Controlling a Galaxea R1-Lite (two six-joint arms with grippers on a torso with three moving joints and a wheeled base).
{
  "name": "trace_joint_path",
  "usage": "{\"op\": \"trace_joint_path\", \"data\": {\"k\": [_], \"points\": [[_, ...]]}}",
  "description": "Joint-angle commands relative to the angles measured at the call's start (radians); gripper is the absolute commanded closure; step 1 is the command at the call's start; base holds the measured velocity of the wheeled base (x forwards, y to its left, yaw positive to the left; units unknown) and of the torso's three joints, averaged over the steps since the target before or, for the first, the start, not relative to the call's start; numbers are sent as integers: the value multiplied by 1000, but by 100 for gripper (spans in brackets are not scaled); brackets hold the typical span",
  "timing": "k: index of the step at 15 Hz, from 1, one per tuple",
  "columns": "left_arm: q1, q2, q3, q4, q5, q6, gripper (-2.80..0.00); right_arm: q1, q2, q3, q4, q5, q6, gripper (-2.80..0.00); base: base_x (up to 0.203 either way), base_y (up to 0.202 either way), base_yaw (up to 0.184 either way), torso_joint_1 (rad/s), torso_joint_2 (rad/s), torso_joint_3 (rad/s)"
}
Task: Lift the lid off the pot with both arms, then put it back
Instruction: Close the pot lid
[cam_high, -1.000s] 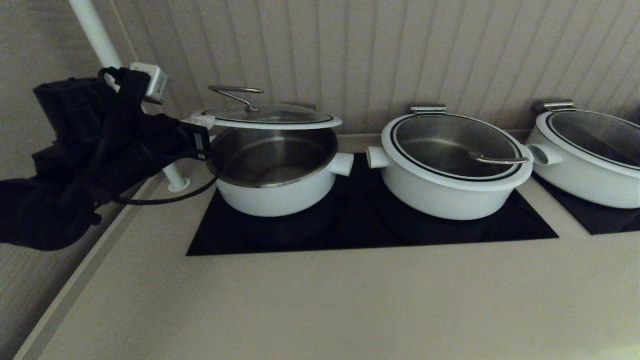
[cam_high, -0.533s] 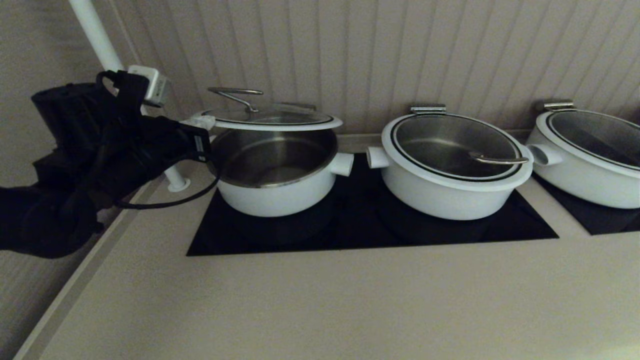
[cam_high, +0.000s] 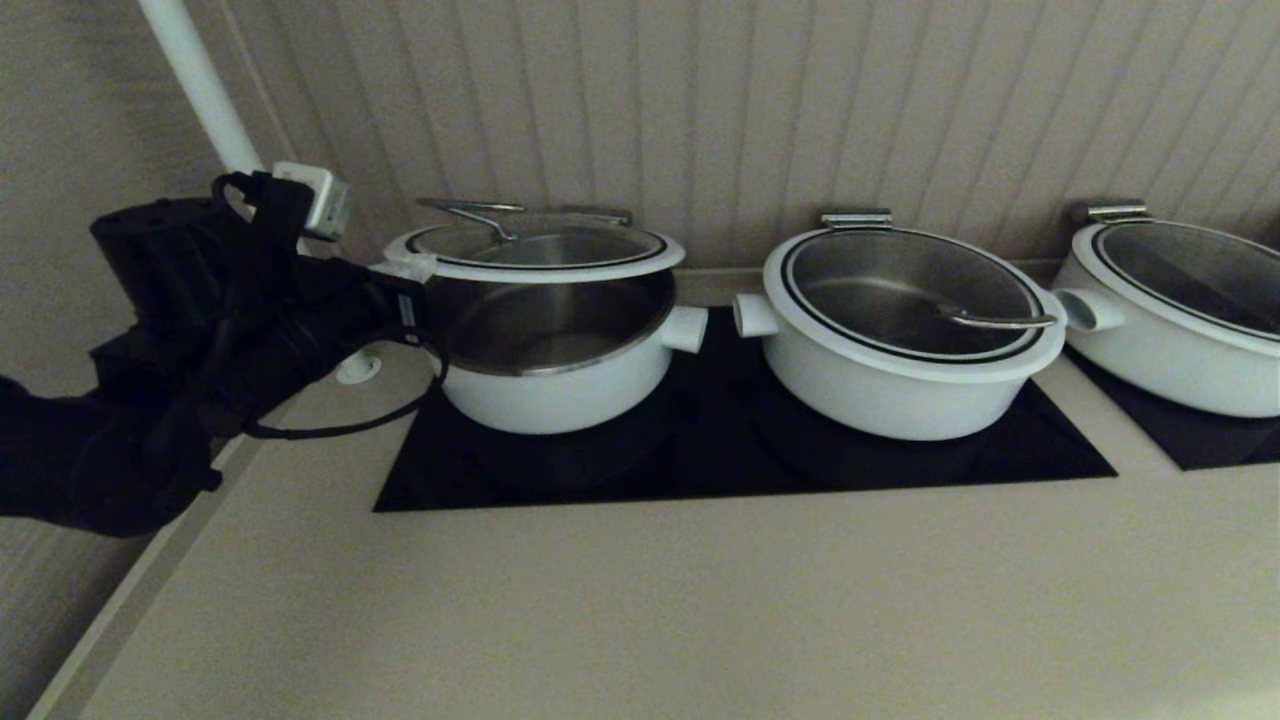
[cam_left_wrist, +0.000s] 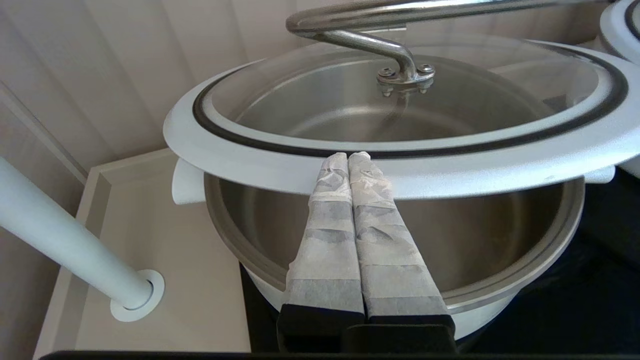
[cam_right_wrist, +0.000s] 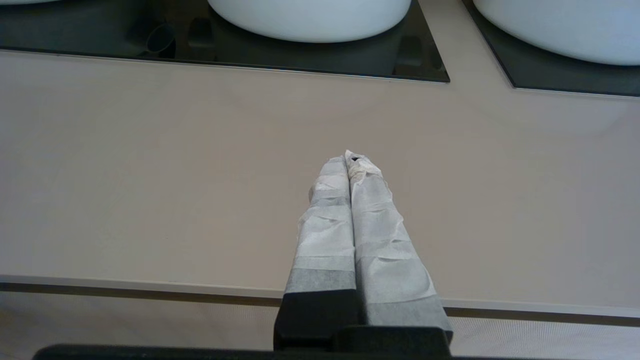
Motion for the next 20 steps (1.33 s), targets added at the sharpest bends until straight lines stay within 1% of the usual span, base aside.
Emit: {"op": "trace_joint_path", "data": {"k": [1, 14, 15, 18, 20], "points": [[0, 10, 0, -5, 0, 0, 0, 0, 1, 0, 0, 1, -1, 0, 0, 0, 0, 0, 0, 0], [0, 9, 62, -8, 1, 0, 0, 0, 1, 0, 0, 1, -1, 0, 0, 0, 0, 0, 0, 0], [0, 9, 73, -17, 1, -1, 0, 0, 1, 0, 0, 1, -1, 0, 0, 0, 0, 0, 0, 0], [1, 22, 111, -99, 0, 1, 0, 0, 1, 0, 0, 1, -1, 0, 0, 0, 0, 0, 0, 0], [1, 26, 121, -102, 0, 1, 0, 0, 1, 0, 0, 1, -1, 0, 0, 0, 0, 0, 0, 0]]}}
